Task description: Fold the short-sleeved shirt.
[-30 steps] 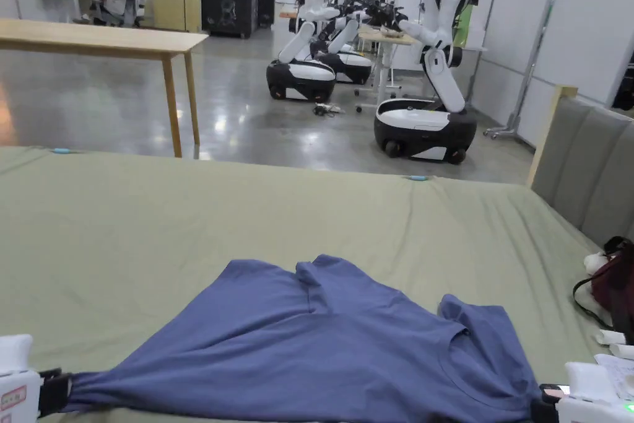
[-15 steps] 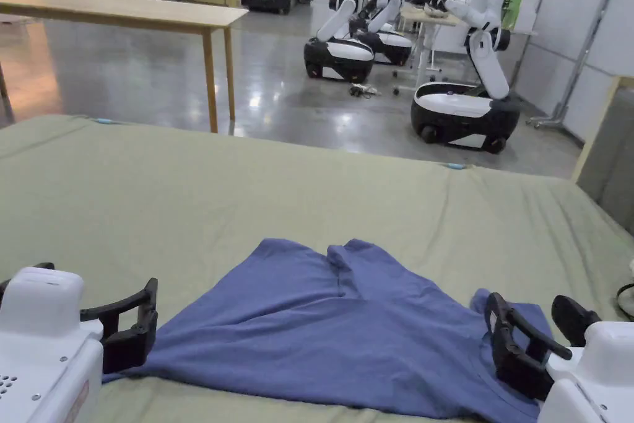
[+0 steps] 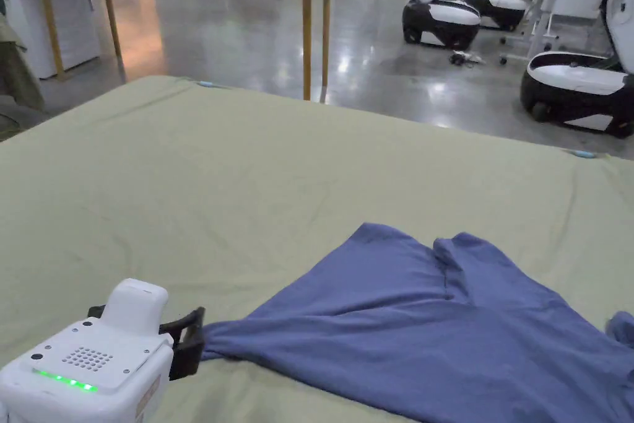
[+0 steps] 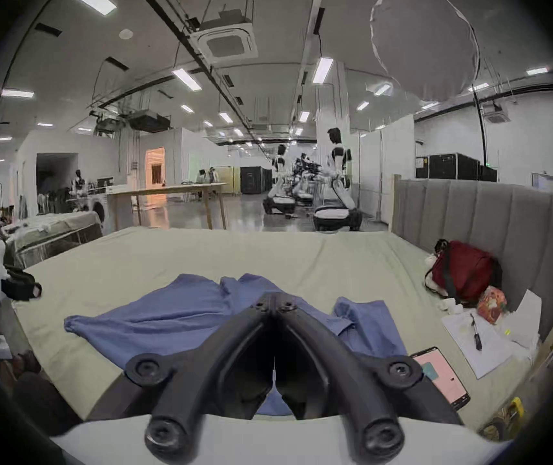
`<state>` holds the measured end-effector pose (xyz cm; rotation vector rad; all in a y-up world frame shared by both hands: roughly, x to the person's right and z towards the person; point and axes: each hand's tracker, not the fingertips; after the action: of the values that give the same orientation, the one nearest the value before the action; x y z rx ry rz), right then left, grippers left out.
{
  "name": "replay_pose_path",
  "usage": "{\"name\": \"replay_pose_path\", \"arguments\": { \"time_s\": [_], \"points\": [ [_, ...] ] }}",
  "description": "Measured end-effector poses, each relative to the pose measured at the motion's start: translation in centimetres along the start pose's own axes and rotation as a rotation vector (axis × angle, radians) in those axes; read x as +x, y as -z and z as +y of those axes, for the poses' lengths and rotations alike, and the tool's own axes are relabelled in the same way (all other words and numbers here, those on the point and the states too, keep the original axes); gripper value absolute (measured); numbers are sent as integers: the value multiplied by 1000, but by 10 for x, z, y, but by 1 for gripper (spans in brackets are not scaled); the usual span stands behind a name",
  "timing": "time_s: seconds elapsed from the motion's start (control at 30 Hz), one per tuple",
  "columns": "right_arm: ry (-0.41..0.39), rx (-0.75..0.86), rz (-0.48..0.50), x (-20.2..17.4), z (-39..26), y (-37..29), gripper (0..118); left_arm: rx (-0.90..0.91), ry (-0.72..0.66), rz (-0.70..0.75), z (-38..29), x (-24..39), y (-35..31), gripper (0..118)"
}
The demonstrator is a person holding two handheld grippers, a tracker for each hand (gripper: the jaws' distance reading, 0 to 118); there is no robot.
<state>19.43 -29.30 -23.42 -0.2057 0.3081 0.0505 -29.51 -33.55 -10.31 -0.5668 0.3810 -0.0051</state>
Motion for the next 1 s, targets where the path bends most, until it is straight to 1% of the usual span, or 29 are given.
{"name": "replay_pose_path", "arguments": {
  "time_s": [0.03,0.07,0.1,0.17,0.3,0.37,0.4,0.43,0.47,0.5,0.53,0.57,0.6,0.67,0.7,0.77,0.83,0.97,1.0],
  "points": [
    [3,-7,0,-1,-1,3,4,-58,-4,-23,-2,-4,14,109],
    [7,-19,-2,-3,-3,7,4,-75,2,-43,-5,-8,26,108],
    [7,-33,-2,-4,-4,12,4,-58,4,-38,-7,-10,38,108],
    [-1,-50,-8,-7,-8,18,4,-90,9,-25,-11,-13,64,108],
    [-19,-89,-25,-11,-13,29,4,-148,-1,-66,-16,-13,104,106],
    [-21,-104,-41,-10,-14,34,4,-193,4,-101,-18,-11,119,92],
    [-11,-113,-48,-9,-13,38,4,-224,17,-114,-20,-5,120,82],
    [1,-123,-50,-8,-12,40,4,-249,16,-152,-21,-3,123,59],
    [9,-126,-53,-8,-10,44,4,-276,13,-199,-23,-2,127,27],
    [11,-126,-57,-4,-10,46,4,-284,-14,-218,-24,1,128,7],
    [7,-128,-63,-4,-8,50,4,-244,10,-184,-25,8,118,6],
    [3,-131,-64,-3,-6,53,4,-252,35,-182,-23,10,116,6],
    [0,-137,-62,-1,-3,57,4,-264,41,-189,-21,10,114,5],
    [-10,-163,-50,6,1,68,4,-228,32,-172,-16,10,99,5],
    [-32,-189,-41,9,4,77,4,-216,24,-173,-11,7,93,5],
    [-109,-221,-62,20,6,96,4,-167,14,-164,0,5,78,4],
    [-157,-255,-59,33,8,122,4,-135,7,-182,9,6,65,4],
    [-181,-363,-29,62,10,192,4,-114,38,-170,26,21,52,4],
    [-195,-410,-14,69,9,213,6,-108,43,-168,28,23,49,4]
  ]
}}
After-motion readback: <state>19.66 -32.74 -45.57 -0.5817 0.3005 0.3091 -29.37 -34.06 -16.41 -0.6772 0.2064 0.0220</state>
